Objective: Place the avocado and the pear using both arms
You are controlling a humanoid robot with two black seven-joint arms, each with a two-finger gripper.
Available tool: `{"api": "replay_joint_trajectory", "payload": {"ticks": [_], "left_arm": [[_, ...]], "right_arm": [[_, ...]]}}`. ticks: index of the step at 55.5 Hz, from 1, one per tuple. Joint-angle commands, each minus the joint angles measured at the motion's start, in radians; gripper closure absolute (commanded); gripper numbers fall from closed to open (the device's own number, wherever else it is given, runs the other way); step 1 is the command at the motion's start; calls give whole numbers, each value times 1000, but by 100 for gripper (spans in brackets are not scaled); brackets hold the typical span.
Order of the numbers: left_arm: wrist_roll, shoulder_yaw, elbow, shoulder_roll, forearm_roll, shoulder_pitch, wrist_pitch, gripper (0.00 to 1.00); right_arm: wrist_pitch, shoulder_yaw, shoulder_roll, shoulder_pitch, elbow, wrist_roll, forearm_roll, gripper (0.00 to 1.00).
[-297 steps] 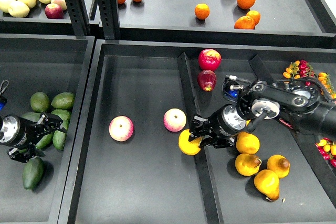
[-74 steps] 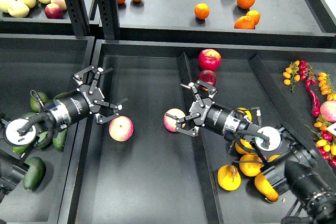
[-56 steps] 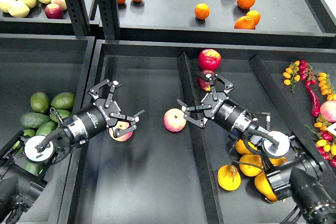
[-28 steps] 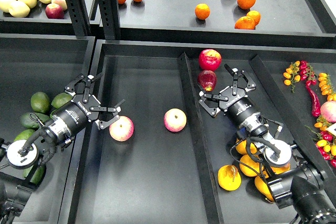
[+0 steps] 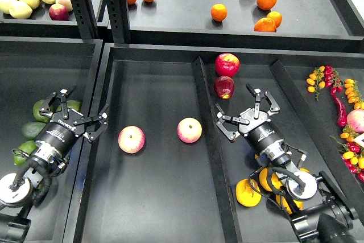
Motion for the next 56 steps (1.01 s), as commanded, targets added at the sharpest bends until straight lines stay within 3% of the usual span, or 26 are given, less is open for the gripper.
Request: {"api": "replay_joint_trajectory", "payload": {"ticks": [1, 17, 31, 56], "left_arm": [[-13, 14, -33, 0, 2, 47, 0, 0], [-13, 62, -128, 0, 2, 165, 0, 0], [-72, 58, -132, 0, -1, 220, 0, 0], [-71, 82, -125, 0, -1, 242, 0, 0]], "right_arm": [[0, -6, 0, -41, 33, 47, 0, 0], [0, -10, 0, -120, 72, 46, -11, 0], [0, -11, 0, -192, 116, 41, -14, 0], [0, -8, 0, -193, 122, 34, -35, 0]]}}
